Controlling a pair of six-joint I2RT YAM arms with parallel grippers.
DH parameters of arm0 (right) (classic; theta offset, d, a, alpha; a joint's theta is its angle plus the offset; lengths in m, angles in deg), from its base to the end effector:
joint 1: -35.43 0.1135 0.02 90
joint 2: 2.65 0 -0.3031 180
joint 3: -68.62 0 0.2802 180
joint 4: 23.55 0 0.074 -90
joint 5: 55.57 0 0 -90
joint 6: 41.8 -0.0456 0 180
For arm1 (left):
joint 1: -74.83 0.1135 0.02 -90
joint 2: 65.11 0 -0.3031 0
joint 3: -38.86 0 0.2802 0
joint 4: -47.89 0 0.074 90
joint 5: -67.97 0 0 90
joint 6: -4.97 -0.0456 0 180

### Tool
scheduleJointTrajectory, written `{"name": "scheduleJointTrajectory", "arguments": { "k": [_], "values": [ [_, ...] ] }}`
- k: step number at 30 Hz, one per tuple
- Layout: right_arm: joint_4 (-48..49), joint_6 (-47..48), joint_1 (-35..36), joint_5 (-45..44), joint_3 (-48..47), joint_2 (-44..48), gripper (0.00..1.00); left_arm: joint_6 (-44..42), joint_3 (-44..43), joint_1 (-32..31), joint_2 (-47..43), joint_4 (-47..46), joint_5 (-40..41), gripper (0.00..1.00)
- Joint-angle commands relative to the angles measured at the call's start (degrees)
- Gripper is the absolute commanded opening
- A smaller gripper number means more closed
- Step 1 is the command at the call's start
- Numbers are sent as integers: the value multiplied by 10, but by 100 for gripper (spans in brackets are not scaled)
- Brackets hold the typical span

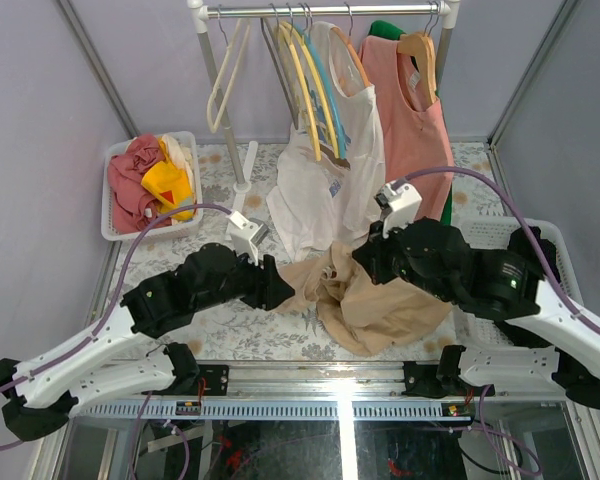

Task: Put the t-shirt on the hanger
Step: Pick up the T-shirt from the center of the board.

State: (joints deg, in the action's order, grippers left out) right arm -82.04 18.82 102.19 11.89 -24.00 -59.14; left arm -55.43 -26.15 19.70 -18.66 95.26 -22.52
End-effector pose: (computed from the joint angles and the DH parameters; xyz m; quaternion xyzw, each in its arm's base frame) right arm 0.0896 0.1643 0.4873 -0.1581 0.8067 0.2976 0.4855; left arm 0.1035 -0.1492 0.3647 0.1923 0.8390 -0.3457 0.3736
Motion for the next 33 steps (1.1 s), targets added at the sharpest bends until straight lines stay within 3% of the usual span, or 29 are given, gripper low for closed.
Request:
{"name": "scheduleJointTrajectory", "arguments": {
  "k": [1, 5, 11, 21, 24, 29, 33],
  "values": [
    [10, 32, 4, -43, -59, -40, 0, 22, 15, -23, -16, -69, 16, 49],
    [11, 50, 3, -44, -91, -75, 0, 34, 38, -34, -13, -84, 31, 50],
    [12, 64, 3, -44, -121, -95, 0, 54, 51, -40, 21, -78, 125, 55],
    [13, 67, 0, -42, -109, -81, 0, 67, 66, -40, 82, -167, 173, 55],
    [13, 67, -1, -43, -100, -72, 0, 67, 61, -40, 99, -177, 192, 44],
    [13, 64, -2, -44, -83, -48, 0, 63, 34, -40, 127, -159, 229, 3],
    [7, 64, -2, -59, -79, -31, 0, 53, -11, -39, 131, -103, 256, 0]
  ]
}}
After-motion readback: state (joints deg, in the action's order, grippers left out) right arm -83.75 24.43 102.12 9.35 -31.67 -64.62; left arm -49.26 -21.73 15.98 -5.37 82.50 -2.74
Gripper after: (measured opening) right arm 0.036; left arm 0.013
